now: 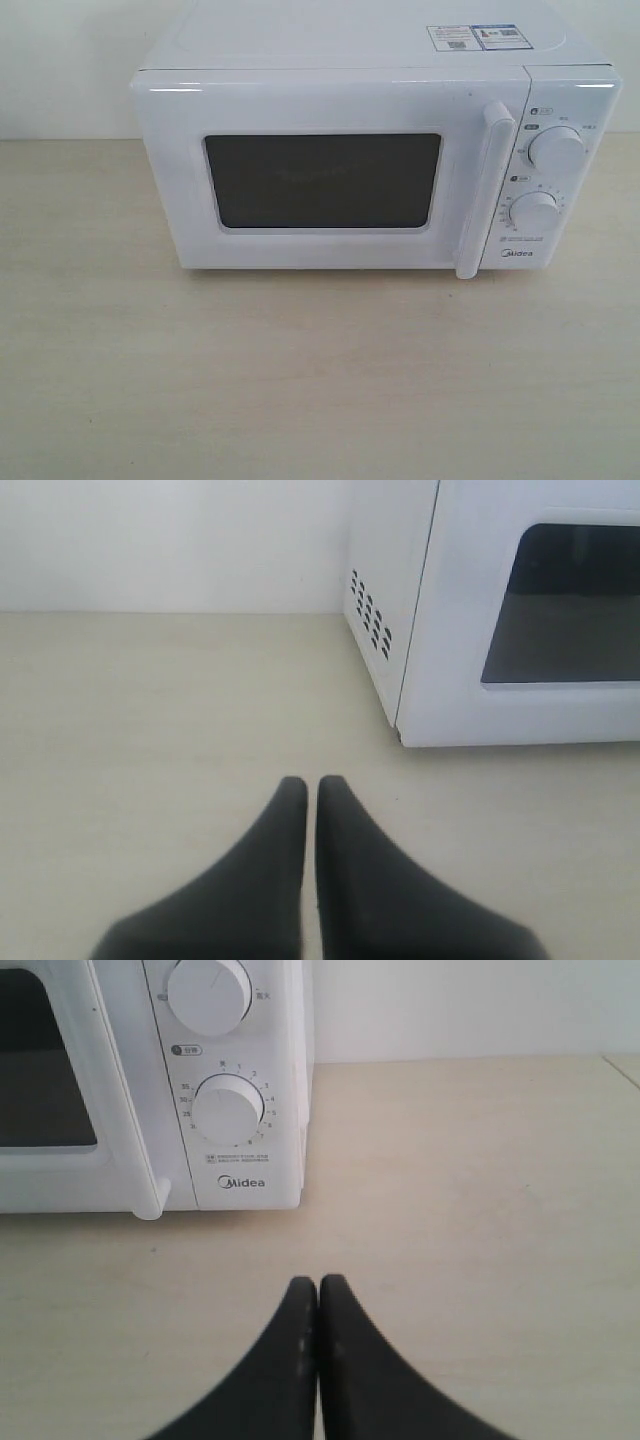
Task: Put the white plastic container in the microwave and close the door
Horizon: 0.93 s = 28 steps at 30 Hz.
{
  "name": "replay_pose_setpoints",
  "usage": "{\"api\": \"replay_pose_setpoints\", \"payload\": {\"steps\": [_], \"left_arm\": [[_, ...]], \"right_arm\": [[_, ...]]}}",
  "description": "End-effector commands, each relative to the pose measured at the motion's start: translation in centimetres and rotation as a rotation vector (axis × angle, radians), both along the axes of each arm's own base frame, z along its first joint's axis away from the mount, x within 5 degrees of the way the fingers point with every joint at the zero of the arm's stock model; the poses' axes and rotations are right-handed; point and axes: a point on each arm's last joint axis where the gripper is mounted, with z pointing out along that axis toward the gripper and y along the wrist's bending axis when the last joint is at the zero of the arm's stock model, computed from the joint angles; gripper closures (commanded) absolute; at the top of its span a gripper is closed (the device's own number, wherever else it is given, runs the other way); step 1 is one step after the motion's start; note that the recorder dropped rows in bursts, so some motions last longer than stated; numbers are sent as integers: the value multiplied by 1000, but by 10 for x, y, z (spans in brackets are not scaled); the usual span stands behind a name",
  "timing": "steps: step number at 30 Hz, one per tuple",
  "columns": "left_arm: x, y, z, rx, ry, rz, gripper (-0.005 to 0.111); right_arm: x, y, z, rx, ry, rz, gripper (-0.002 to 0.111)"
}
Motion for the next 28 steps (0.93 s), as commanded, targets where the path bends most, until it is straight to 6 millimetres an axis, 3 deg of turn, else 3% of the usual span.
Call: {"api": "replay_pose_setpoints", "payload": {"steps": [1,28], "left_arm": [[0,0,-1,-6,0,5,102],[0,1,-1,-6,2,23,102]], "right_arm": [[0,0,1,-2,-16,0,109],[0,0,0,-3,-4,0,109]]}}
